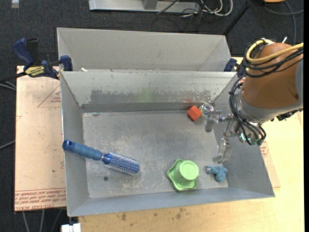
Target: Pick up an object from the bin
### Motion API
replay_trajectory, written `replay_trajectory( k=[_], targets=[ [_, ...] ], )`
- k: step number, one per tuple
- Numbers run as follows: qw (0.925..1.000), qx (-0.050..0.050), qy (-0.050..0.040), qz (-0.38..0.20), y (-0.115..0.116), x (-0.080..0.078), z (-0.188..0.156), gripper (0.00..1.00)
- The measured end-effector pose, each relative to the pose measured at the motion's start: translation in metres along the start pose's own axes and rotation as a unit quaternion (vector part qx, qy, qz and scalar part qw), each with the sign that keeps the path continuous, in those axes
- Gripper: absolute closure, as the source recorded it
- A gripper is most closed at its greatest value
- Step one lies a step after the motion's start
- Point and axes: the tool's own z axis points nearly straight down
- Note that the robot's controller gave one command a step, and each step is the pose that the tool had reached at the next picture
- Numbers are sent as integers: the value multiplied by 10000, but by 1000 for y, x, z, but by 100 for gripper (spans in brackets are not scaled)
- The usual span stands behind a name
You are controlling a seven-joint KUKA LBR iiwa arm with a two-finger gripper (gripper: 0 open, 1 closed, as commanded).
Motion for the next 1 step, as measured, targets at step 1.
replay_trajectory(
  k=[1],
  targets=[
    [9999, 3, -75, -80, 57, 38, 122, 0]
  ],
)
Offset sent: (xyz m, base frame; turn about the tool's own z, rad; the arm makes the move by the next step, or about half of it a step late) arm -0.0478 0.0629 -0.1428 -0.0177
